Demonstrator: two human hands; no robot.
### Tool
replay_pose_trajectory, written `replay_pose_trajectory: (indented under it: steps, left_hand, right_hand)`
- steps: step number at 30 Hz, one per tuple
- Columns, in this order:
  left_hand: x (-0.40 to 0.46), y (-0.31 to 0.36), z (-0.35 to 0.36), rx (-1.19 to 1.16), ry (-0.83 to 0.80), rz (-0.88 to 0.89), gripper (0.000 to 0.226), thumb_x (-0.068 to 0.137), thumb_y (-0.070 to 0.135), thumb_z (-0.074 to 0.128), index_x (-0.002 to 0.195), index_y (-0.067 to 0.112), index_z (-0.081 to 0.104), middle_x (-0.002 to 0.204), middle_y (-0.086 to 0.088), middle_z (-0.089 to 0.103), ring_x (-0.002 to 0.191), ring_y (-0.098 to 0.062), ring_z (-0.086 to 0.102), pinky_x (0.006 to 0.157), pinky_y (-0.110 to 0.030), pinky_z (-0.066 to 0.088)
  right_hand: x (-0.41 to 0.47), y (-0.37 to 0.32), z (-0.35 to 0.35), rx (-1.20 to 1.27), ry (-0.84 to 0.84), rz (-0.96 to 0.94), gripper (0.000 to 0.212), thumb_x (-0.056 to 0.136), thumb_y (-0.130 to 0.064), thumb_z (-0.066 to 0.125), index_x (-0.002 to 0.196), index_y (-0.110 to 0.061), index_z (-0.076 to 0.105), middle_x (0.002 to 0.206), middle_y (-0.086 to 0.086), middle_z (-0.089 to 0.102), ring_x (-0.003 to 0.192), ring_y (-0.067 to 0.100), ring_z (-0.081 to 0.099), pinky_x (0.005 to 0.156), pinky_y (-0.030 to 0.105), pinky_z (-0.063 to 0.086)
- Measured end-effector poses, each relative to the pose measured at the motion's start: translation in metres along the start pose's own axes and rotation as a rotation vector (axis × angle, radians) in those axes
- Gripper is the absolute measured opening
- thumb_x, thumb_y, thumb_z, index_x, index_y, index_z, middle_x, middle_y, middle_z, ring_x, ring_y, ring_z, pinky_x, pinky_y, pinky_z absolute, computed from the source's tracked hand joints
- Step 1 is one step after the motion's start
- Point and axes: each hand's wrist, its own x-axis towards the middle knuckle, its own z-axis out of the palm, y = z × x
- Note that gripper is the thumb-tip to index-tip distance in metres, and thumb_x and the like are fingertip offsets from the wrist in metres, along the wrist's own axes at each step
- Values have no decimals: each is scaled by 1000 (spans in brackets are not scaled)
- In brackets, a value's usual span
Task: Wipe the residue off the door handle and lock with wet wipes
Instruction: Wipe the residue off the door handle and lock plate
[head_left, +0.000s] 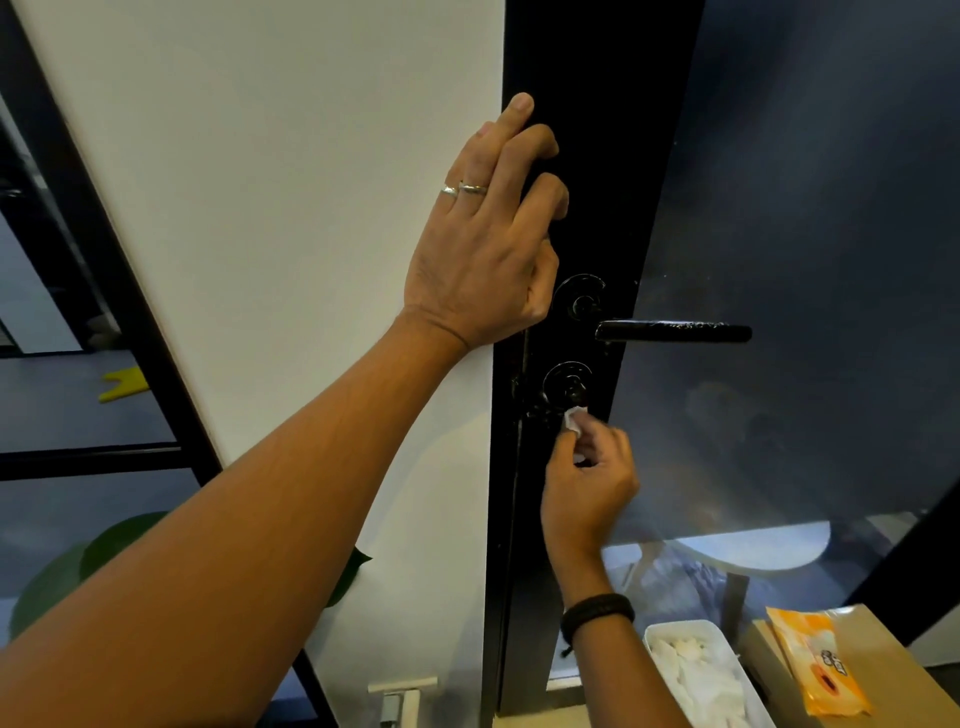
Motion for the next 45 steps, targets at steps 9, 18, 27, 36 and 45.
replay_pose_trajectory:
  steps: [9, 18, 27, 36, 45]
  left_hand:
    - [0, -1, 2, -3, 1, 12, 24, 82, 12, 62, 104, 6, 70, 138, -23, 64, 148, -47, 44, 120, -54, 42]
    - [0, -1, 3, -22, 16, 10, 23, 83, 13, 62, 103, 6, 71, 136, -23, 65, 147, -47, 46, 119, -55, 44]
    - [0, -1, 4, -19, 18, -2, 23, 84, 15, 62, 104, 7, 72, 138, -22, 64, 148, -46, 45, 121, -54, 42]
    - [-1, -1, 4, -12, 12, -5, 23, 84, 15, 63, 104, 7, 72, 138, -22, 64, 148, -46, 44, 120, -54, 42]
    - [0, -2, 3, -16, 10, -3, 24, 84, 14, 63, 105, 7, 71, 138, -23, 64, 148, -47, 44, 120, -55, 43]
  right_hand:
    - [-18, -30, 37, 47, 7, -115, 23, 98, -6, 70, 119, -1, 76, 102, 5, 66, 94, 10, 66, 85, 14, 57]
    - [-21, -24, 35, -16, -25, -179, 26, 99, -4, 67, 123, 2, 73, 102, 6, 62, 97, 6, 63, 86, 16, 57]
    - [-21, -13, 18, -11, -57, -99, 20, 97, -4, 68, 116, -2, 75, 100, 3, 67, 92, 11, 68, 80, 21, 60]
    - [-16, 3, 3, -15, -60, -71, 20, 95, -3, 71, 114, -9, 78, 99, -5, 67, 88, 15, 70, 76, 25, 61]
    - [-10, -10, 10, -4, -115, -100, 19, 98, -7, 71, 115, -8, 77, 103, 1, 69, 97, 9, 69, 86, 20, 58]
